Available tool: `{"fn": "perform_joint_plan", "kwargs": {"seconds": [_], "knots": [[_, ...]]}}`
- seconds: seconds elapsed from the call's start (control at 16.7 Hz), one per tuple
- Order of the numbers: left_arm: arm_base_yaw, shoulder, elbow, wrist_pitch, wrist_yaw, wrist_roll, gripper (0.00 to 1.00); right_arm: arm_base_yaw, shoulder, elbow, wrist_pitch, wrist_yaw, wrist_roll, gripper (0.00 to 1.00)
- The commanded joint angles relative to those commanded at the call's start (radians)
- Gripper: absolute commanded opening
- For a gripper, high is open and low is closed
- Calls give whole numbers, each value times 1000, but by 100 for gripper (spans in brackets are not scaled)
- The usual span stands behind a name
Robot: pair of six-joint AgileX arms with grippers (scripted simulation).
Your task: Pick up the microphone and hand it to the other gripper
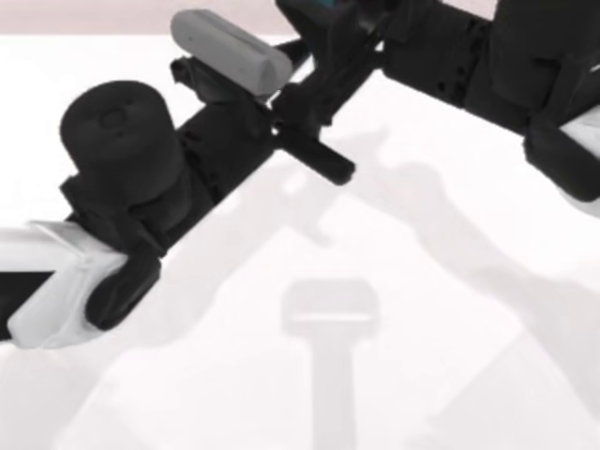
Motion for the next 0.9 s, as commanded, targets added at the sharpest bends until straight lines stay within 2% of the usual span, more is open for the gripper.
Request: {"fn": "perform_joint_plan", "kwargs": {"seconds": [0.3,0.9], "knots": [[0,0,0,0,0,0,98,0,0,0,0,0,0,0],[6,8,-12,0,-3,4,100,-4,-10,8,0,4,-1,0]]}}
